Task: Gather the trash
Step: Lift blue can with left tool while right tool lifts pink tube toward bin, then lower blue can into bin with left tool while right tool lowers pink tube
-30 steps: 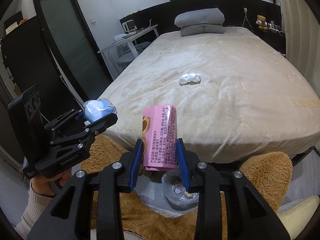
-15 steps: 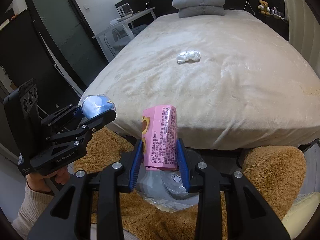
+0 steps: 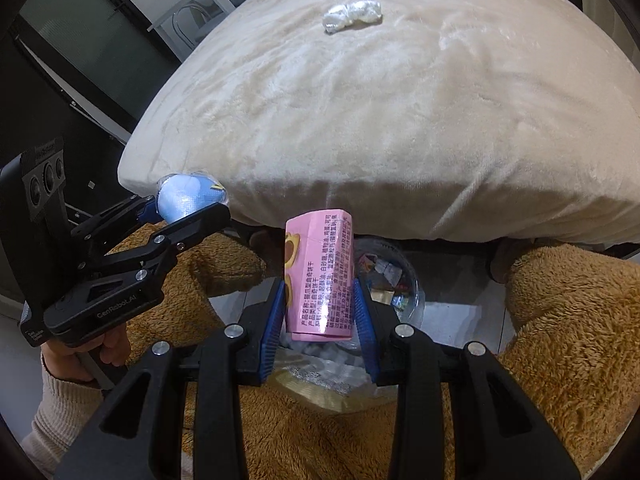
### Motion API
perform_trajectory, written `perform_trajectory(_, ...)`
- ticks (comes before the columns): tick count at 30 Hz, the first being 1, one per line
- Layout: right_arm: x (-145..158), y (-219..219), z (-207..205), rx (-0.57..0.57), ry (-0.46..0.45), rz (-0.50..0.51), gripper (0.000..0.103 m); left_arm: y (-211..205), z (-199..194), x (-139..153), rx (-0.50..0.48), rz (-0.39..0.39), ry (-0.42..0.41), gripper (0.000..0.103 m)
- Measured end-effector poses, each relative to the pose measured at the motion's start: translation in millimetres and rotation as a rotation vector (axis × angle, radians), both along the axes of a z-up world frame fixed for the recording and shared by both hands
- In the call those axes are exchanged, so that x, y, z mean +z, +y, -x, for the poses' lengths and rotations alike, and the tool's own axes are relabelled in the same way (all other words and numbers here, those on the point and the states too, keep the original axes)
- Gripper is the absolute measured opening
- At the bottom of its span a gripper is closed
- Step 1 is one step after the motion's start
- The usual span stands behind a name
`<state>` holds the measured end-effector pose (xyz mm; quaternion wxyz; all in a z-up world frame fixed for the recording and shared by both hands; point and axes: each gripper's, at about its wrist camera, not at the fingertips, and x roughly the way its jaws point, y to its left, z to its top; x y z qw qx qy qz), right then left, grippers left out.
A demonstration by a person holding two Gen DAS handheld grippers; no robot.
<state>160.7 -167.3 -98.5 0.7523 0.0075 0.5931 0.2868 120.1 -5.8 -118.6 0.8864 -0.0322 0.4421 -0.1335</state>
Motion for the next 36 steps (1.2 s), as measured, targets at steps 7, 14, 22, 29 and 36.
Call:
perform_trajectory(7,-35,9,-15,0.003,0.086,0.028,0.035,6,-14,-43,0.014,0.024,0.115,0.045)
perform_trajectory(14,-63,12,-26,-0.002,0.151,0.054,0.035,5,-21,-77,0.01,0.036,0.205,0.045)
perform_trajectory(22,-88,10,-35,-0.012,0.212,0.066,0.035,2,-27,-107,-0.008,0.039,0.282,0.045)
perform_trajectory(29,-106,10,-40,-0.015,0.26,0.073,0.035,-3,-36,-125,-0.019,0.039,0.336,0.045)
perform_trajectory(36,-126,11,-45,-0.018,0.305,0.085,0.035,-6,-44,-145,-0.027,0.042,0.39,0.045)
